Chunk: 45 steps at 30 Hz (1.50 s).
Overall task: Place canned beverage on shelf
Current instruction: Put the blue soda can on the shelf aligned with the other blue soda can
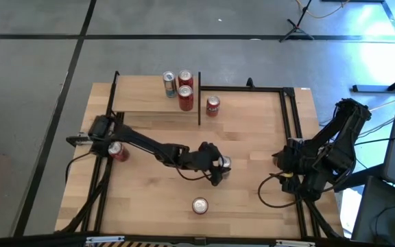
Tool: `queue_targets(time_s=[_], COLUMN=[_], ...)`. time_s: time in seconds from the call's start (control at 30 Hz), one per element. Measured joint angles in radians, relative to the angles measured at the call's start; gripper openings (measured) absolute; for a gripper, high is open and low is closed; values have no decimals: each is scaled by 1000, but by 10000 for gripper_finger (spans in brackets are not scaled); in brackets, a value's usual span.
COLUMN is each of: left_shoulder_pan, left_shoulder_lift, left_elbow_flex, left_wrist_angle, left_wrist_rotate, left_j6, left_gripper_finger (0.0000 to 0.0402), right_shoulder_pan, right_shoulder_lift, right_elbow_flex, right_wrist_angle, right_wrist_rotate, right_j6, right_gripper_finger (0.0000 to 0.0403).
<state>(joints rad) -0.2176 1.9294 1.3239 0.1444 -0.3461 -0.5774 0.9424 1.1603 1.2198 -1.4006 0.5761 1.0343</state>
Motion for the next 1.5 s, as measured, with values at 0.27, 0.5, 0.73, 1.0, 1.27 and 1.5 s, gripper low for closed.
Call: queue_targets(time_s=[0.27,0.5,0.73,1.0,1.27,1.5], left_shoulder_pan=[27,109,285,559,756,833], left_shoulder_lift=[-326,-578,-709,-766,-807,-806], left_elbow_flex=[1,1,1,-74,-220,-220], left_wrist_angle=[-331,-655,-846,-864,-692,-650], left_wrist_rotate=[52,43,96,314,495,523], left_j6=[26,71,183,400,460,543], left_gripper_finger=[203,203,203,203,203,203], right_shoulder_pan=[-69,-255,-487,-645,-657,-657], right_shoulder_lift=[-37,-111,-145,-144,-143,-143], right_elbow_flex=[0,0,0,0,0,0], right_wrist_angle=[-1,67,173,206,253,252], right_wrist_rotate=[63,78,82,40,69,70], right_j6=[-23,-155,-324,-361,-348,-301], right_gripper_finger=[319,319,319,319,319,319])
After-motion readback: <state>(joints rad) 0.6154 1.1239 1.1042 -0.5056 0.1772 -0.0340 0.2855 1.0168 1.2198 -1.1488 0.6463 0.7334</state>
